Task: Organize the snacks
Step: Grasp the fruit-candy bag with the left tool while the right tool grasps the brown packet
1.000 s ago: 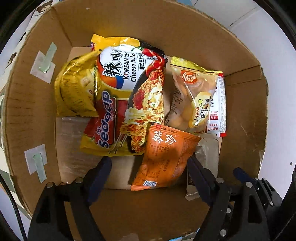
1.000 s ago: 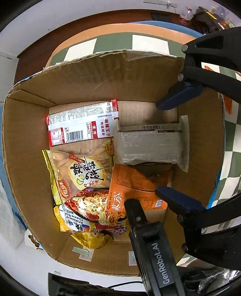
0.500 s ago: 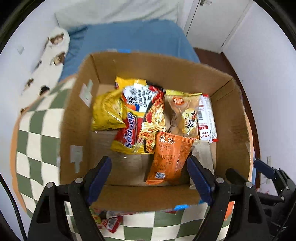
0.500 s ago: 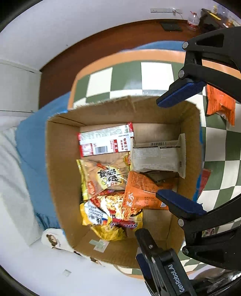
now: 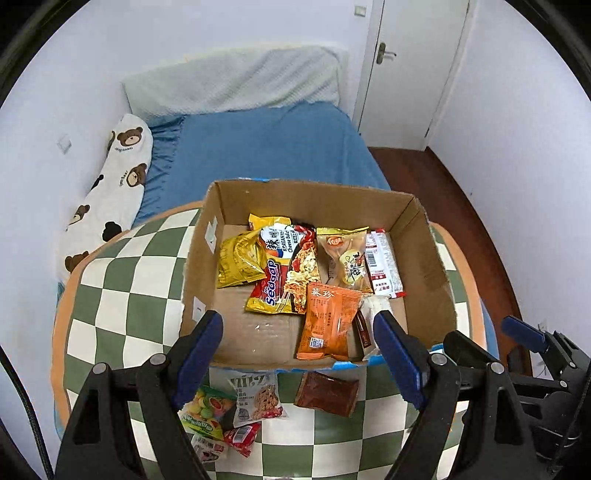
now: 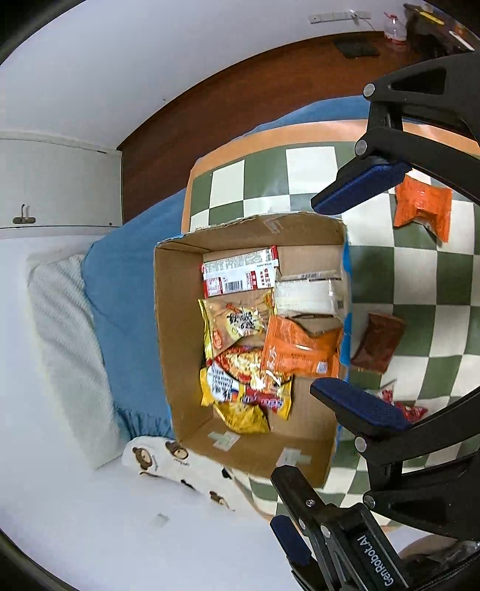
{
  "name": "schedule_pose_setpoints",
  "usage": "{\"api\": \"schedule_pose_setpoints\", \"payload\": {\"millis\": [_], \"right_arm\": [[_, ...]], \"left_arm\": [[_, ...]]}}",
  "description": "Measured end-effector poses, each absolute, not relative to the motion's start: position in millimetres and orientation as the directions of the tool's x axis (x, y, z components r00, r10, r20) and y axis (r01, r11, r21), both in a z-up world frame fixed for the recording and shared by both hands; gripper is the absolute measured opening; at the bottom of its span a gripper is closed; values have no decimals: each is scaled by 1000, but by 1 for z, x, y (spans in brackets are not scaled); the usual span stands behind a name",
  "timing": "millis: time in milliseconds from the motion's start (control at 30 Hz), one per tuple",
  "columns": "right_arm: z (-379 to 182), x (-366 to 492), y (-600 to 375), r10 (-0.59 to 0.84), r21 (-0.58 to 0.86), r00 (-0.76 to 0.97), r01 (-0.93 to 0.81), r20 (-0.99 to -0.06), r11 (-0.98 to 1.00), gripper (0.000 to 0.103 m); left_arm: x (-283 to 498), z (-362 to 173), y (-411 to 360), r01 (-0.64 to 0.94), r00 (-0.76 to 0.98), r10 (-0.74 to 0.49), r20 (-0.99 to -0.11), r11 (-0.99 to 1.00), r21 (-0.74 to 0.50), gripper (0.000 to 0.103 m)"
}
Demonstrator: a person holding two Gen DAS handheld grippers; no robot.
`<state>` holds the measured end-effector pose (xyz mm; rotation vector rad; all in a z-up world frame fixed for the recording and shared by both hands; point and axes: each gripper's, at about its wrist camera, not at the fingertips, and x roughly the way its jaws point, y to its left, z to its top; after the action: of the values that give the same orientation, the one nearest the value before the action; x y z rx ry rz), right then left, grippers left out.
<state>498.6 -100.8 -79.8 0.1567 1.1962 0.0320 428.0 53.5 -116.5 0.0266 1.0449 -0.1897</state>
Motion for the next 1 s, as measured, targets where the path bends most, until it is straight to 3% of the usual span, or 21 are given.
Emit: {"api": "schedule_pose_setpoints", "payload": {"millis": [267,500,733,900,1000], "right_arm": [[-73,471,-100,160,195,363,62,-918,979,92],[-149,456,-79,253,256,176,-10,-951,967,92],[-238,457,-18,113,85,73,-310,-991,947,92],[-279,456,19,1,-25,52,-499,-999,866,92],[-295,455,24,-39,-66,63,-523,-997,850,91]], "left_arm": [[402,-126,70,120,476,-133,-869,989,-86,83],[377,-211,112,-21,334,-15,-943,1000,-23,83],[341,-302,162,-168,149,125,-981,981,99,83],[332,-323,179,-190,108,195,-975,967,172,83],[330,-329,185,-197,93,203,-975,963,182,83]]}}
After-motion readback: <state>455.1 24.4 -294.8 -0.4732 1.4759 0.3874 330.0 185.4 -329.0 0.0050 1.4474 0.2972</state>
